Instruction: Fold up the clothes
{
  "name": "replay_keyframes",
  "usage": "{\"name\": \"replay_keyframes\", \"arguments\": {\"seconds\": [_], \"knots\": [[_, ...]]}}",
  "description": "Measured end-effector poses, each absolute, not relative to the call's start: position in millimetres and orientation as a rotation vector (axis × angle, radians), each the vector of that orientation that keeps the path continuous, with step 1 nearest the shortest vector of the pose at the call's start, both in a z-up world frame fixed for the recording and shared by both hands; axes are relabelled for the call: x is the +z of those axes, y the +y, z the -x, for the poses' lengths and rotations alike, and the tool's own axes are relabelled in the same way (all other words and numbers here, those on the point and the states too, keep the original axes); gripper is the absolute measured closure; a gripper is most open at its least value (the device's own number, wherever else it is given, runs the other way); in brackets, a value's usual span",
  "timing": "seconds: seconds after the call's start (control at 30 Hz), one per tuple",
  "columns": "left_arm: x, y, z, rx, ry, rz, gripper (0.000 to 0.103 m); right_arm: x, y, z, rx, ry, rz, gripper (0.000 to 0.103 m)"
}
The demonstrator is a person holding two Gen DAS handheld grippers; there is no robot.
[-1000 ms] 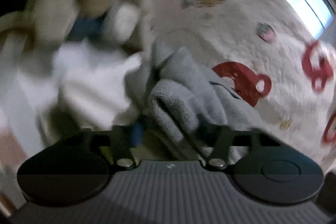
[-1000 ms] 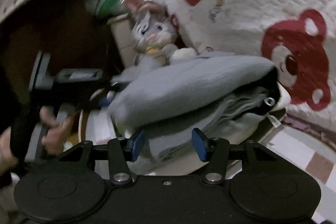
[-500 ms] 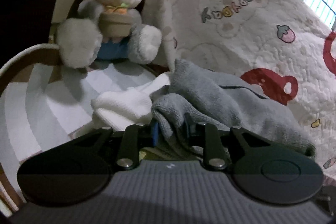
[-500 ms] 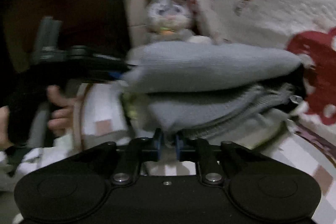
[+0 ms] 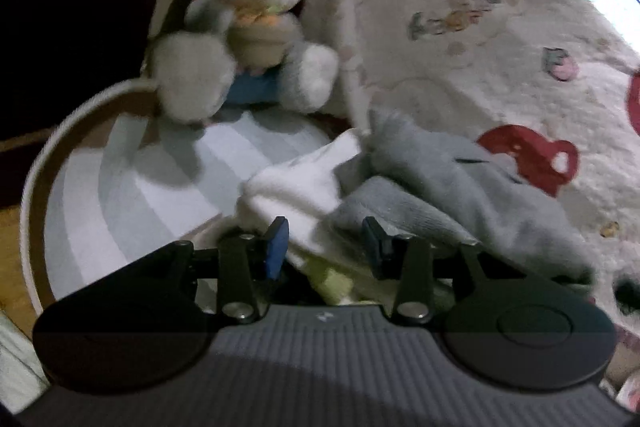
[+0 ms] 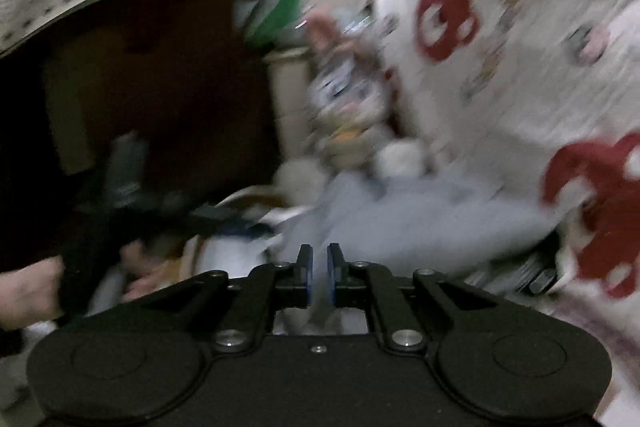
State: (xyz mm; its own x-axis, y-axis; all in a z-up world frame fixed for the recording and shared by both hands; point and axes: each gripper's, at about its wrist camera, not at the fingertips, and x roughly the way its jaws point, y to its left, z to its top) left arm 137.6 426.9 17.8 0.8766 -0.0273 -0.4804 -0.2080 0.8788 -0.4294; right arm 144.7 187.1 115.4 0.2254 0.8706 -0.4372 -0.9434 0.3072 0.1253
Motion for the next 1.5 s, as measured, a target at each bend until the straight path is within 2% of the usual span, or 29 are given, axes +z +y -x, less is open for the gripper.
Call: {"name": "replay_keyframes", "arguments": {"seconds": [0.13,0.17,0.2,0.27,0.47,0.53,0.6,0.77,0.83,0.93,1.1,1.3,1.4,1.5], "knots": [[70,398,-159,0.001,0.416,0.300,0.062,138,201,-172,1.169,0.464,0.164,0.086],[76,394,-173,-0.035,0.436,0.285,0.062,137,208,-177,1.160,0.471,0.171,0.078],[81,390,-189,-0.073,0.463,0.277,0.058,135,215,-182,1.152,0.479,0.178,0.062],[80,386,-213,-0.111,0.521,0.272,0.056,123,216,-181,1.151,0.510,0.204,0.054],[32,386,-247,-0.056,0.710,0.302,0.059,80,211,-171,1.157,0.611,0.291,0.055],[24,396,-233,-0.073,0.678,0.366,0.060,69,208,-169,1.161,0.633,0.302,0.055],[22,391,-221,-0.057,0.644,0.284,0.063,65,202,-172,1.171,0.630,0.277,0.057],[13,395,-210,-0.010,0.616,0.297,0.063,58,199,-174,1.197,0.594,0.278,0.057],[10,396,-206,0.009,0.606,0.306,0.054,57,200,-170,1.186,0.561,0.310,0.057],[5,399,-200,0.038,0.590,0.319,0.047,57,200,-160,1.160,0.520,0.354,0.057],[-4,403,-190,0.086,0.563,0.341,0.047,65,188,-128,1.171,0.470,0.418,0.056],[12,370,-172,0.107,0.558,0.217,0.046,52,147,-103,1.279,0.646,0.451,0.056],[21,350,-158,0.107,0.563,0.147,0.034,46,114,-110,1.210,0.663,0.390,0.055],[18,327,-144,0.084,0.626,0.113,0.034,47,82,-116,1.130,0.628,0.315,0.052]]}}
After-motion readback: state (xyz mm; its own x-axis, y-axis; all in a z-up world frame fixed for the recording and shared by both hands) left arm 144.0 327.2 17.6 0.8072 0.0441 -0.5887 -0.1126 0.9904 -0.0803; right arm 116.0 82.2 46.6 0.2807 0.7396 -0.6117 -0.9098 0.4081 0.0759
